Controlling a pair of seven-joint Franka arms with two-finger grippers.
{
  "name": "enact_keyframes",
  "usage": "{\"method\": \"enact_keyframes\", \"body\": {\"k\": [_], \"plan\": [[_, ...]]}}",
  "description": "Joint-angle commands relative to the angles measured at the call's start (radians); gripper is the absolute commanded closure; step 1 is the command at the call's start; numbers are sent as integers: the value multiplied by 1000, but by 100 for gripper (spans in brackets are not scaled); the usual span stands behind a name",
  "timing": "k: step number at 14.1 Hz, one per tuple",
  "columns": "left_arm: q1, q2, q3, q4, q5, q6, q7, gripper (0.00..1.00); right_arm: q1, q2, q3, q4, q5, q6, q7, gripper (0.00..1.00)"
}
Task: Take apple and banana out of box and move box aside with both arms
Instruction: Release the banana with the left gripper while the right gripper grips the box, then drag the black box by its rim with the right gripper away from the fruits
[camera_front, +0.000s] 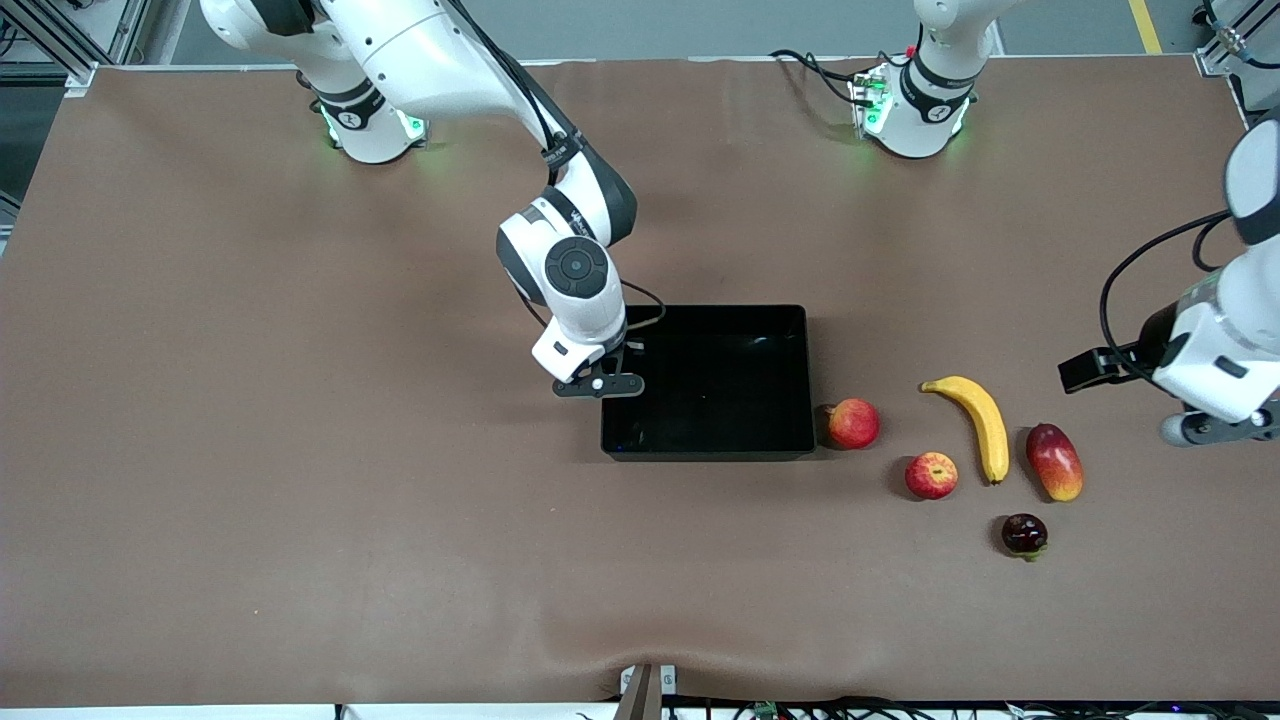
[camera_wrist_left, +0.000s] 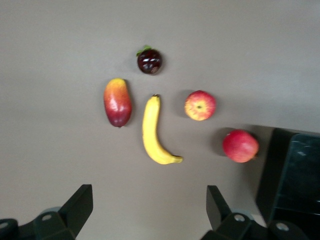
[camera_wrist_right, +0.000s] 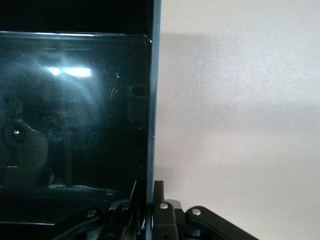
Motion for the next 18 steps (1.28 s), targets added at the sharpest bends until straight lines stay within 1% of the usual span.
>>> {"method": "enact_keyframes", "body": {"k": [1, 2, 4, 5, 6, 7, 9, 10, 11, 12, 14, 15, 17, 18], "plan": [[5, -62, -26, 16, -31, -40, 14, 0, 1, -30, 1, -24, -6, -1, 11, 88], [6, -65, -41, 15, -31, -42, 13, 0, 1, -30, 1, -24, -6, -1, 11, 99], [3, -100, -69, 15, -28, -56, 11, 0, 1, -33, 1, -23, -6, -3, 11, 100], [-12, -136, -72, 6, -31, -57, 10, 0, -2, -51, 0, -26, -6, -15, 2, 100], [-50, -160, -53, -5, -31, -77, 17, 0, -23, -79, -6, -29, -6, -46, -7, 100], [-90, -188, 2, -7, -35, -106, 21, 0, -52, -100, -5, -29, -5, -70, -36, 100], [-208, -248, 110, -33, -39, -144, 22, 0, -126, -155, -5, -30, -3, -121, -131, 100], [-262, -274, 174, -39, -59, -164, 25, 0, -166, -181, -5, -32, -3, -156, -177, 100], [-320, -291, 251, -46, -85, -181, 54, 0, -204, -203, -5, -33, -2, -196, -214, 100], [-378, -311, 344, -57, -113, -184, 101, 0, -249, -223, -5, -41, -3, -230, -245, 100], [-455, -347, 479, -88, -162, -184, 172, 0, -344, -261, -5, -59, -2, -291, -338, 100], [-478, -360, 530, -94, -179, -184, 192, 0, -388, -278, -5, -64, -2, -322, -378, 100], [-509, -374, 611, -102, -186, -184, 292, 0, -460, -304, -5, -67, -2, -382, -438, 100], [-518, -378, 638, -105, -200, -184, 313, 0, -493, -315, -5, -69, -2, -406, -449, 100]]}}
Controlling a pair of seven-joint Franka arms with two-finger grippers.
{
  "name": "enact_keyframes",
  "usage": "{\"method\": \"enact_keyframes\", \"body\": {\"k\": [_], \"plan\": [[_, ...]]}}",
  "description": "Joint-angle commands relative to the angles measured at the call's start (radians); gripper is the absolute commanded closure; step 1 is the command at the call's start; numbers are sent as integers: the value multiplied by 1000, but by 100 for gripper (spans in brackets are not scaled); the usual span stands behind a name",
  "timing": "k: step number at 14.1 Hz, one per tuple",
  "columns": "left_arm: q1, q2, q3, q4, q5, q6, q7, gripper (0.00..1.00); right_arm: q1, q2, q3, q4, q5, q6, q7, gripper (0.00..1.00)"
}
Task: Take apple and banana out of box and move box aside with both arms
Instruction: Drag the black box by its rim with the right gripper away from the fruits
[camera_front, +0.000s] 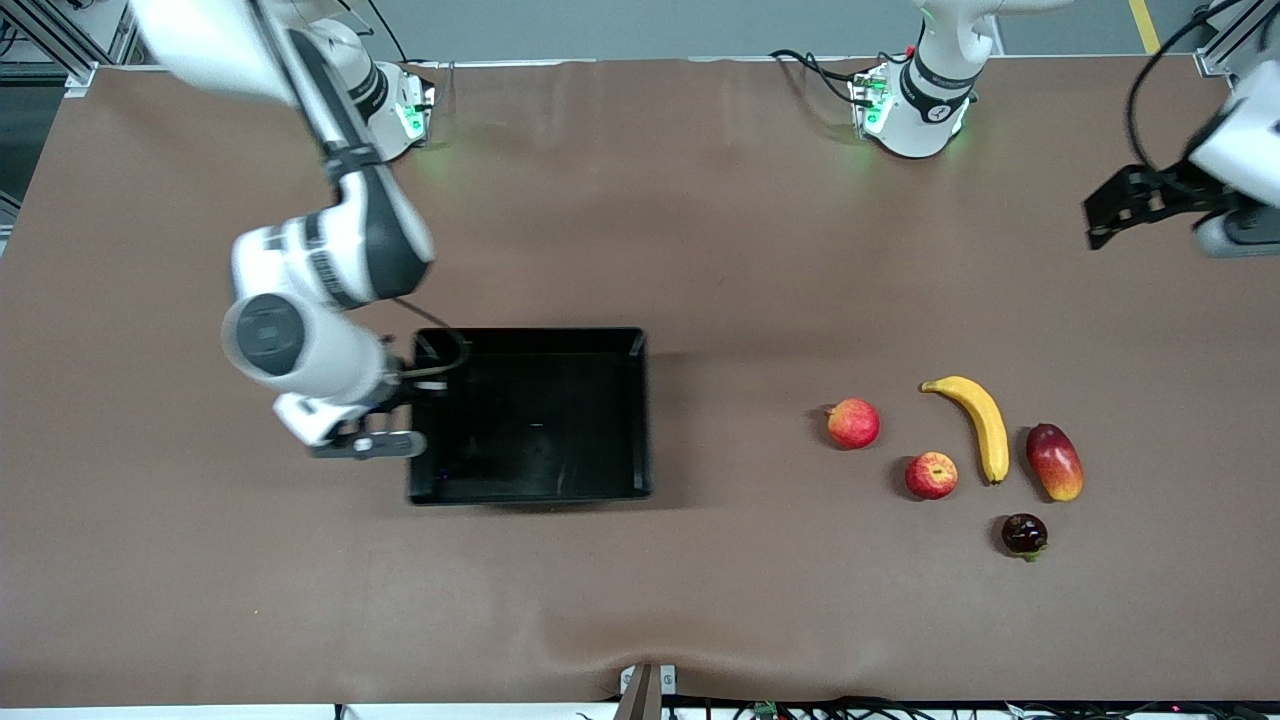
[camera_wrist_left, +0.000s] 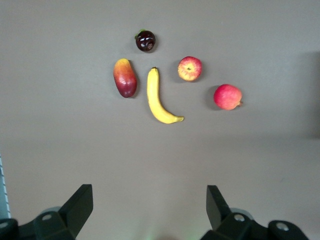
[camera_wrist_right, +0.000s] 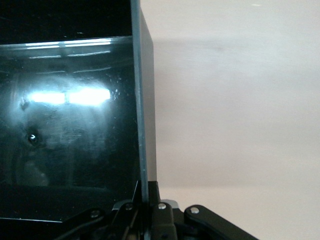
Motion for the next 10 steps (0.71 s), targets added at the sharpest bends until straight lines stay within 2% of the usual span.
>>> {"method": "enact_keyframes", "body": {"k": [1, 6, 10], "plan": [[-35, -45, 65, -42, -34, 0, 55, 0, -85, -75, 22, -42, 1, -58, -37, 100], [-36, -55, 56, -50, -28, 1, 40, 0, -307, -92, 22, -41, 1, -158, -245, 100], [-35, -43, 29, -42, -17, 9, 26, 0, -522, -80, 20, -75, -1, -169, -431, 100]]}}
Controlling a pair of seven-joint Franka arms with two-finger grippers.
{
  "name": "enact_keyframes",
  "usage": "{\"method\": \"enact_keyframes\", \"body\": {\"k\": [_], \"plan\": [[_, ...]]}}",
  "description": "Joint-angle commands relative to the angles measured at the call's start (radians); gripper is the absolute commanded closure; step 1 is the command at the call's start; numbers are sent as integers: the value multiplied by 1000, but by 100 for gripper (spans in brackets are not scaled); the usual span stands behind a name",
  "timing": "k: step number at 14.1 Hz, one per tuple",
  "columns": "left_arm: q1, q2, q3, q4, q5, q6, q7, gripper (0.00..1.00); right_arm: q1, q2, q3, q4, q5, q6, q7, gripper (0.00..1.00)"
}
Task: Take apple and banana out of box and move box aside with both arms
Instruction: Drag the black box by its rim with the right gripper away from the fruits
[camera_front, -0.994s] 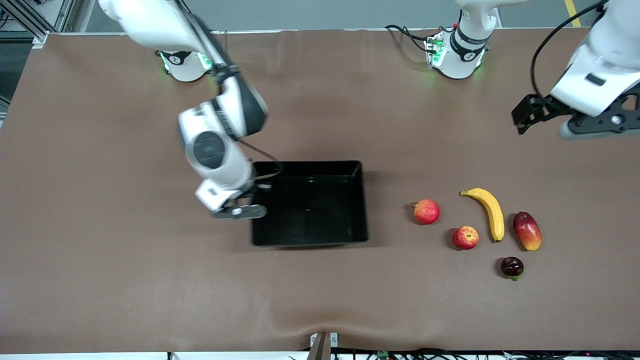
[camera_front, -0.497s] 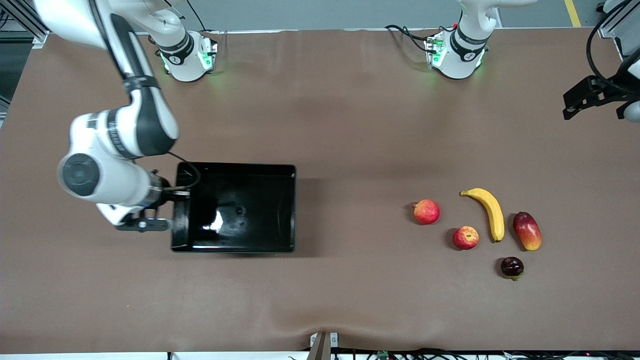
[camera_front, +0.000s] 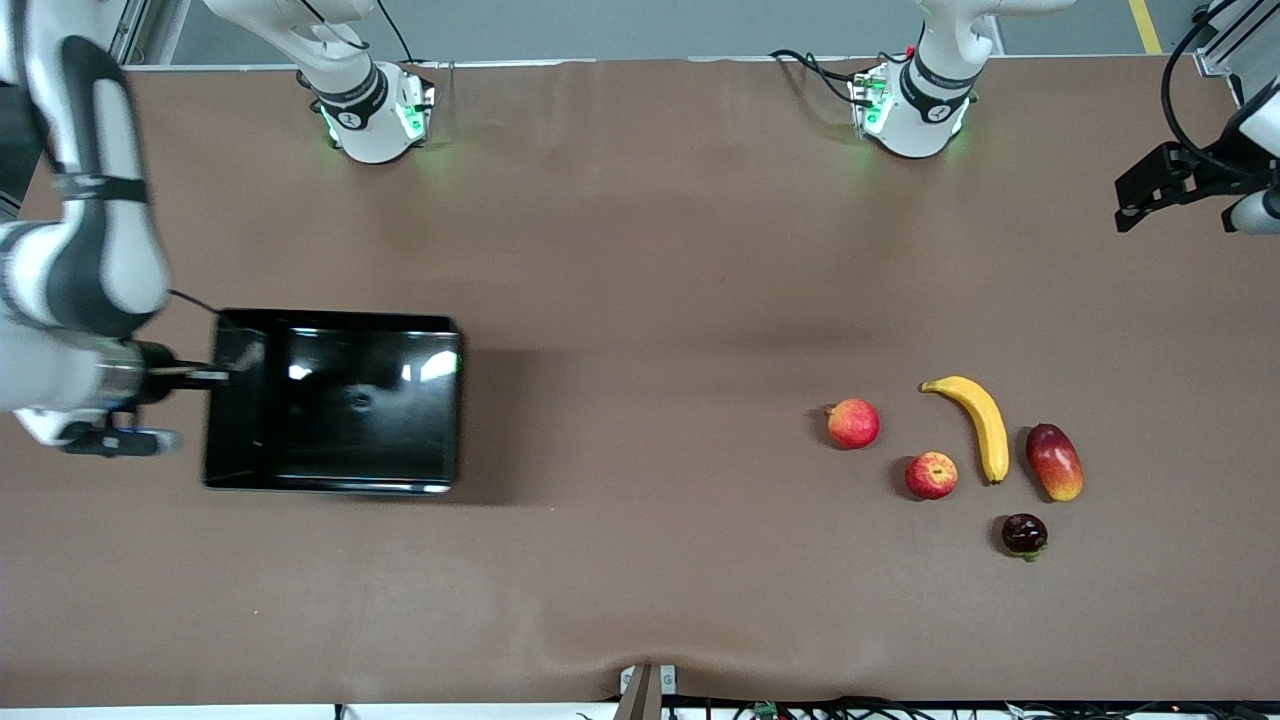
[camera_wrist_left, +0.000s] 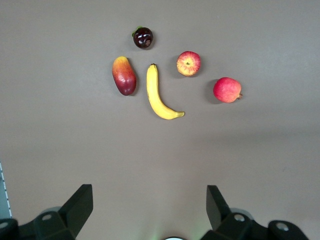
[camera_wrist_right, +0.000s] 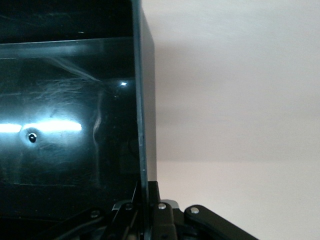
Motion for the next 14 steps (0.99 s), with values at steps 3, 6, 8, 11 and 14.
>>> {"method": "enact_keyframes", "body": {"k": [3, 6, 8, 11, 14], "plan": [[4, -6, -6, -10, 4, 8, -5, 0, -176, -27, 26, -43, -59, 48, -161, 100], [10, -5, 1, -10, 2, 6, -8, 0, -268, -22, 24, -42, -66, 157, -292, 100], [11, -5, 1, -10, 1, 6, -10, 0, -331, 16, 26, -45, -66, 206, -353, 100], [13, -3, 3, -8, 2, 8, -5, 0, -382, 55, 27, -66, -59, 278, -430, 100], [13, -3, 14, -5, 4, 8, 4, 0, -389, 68, 29, -117, -29, 444, -429, 100]]}}
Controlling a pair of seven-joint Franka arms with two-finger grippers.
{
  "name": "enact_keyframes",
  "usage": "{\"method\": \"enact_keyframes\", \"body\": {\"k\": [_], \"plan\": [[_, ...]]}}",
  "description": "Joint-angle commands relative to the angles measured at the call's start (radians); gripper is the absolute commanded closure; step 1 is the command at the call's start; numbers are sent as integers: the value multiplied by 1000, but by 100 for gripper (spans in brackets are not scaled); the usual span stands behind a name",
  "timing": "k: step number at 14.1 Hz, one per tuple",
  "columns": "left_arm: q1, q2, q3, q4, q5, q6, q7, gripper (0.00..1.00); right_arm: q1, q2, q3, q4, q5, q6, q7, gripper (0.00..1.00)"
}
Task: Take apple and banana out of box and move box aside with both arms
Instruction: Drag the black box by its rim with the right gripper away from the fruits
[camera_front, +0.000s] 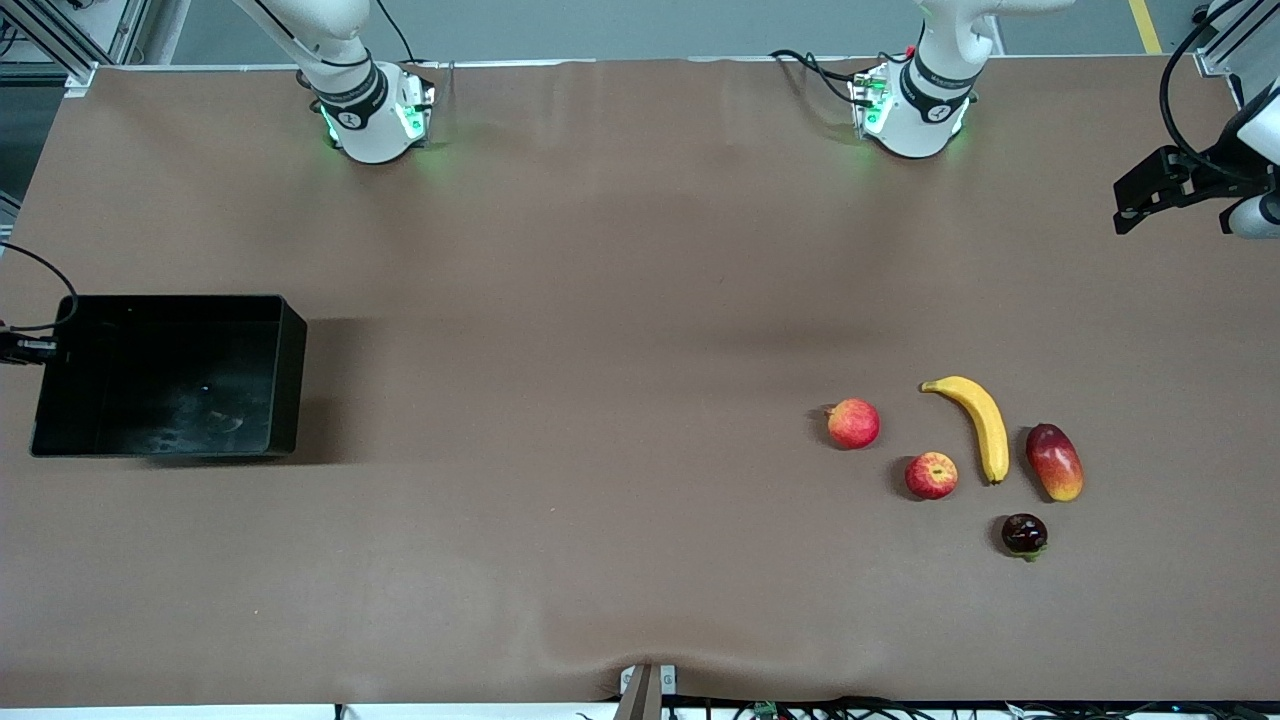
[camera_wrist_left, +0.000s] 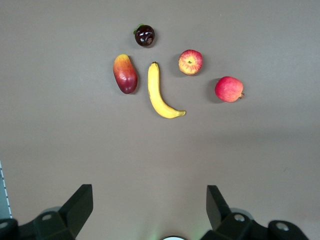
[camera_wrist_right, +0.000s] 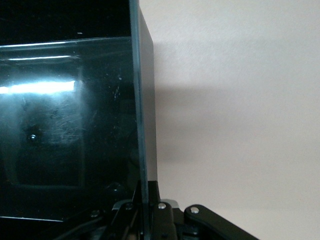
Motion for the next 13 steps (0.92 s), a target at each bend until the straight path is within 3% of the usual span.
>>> {"method": "enact_keyframes", "body": {"k": [1, 4, 6, 7, 8, 13], "plan": [[3, -4, 11, 3, 5, 6, 4, 0, -15, 15, 28, -17, 57, 115, -12, 100], [-3, -4, 7, 3, 49, 6, 2, 0, 23, 75, 29, -19, 187, 138, -15, 100], [3, -10, 8, 2, 47, 0, 8, 0, 42, 92, 29, -19, 192, 160, -15, 100], [12, -13, 8, -3, 40, -2, 12, 0, 42, 92, 28, -16, 180, 157, -23, 69], [26, -18, 7, -6, 34, -2, 12, 0, 50, 94, 28, -13, 174, 157, -44, 1], [32, -32, 6, -36, 27, 10, 5, 0, 134, 24, 28, 26, 172, 146, -34, 0]]}}
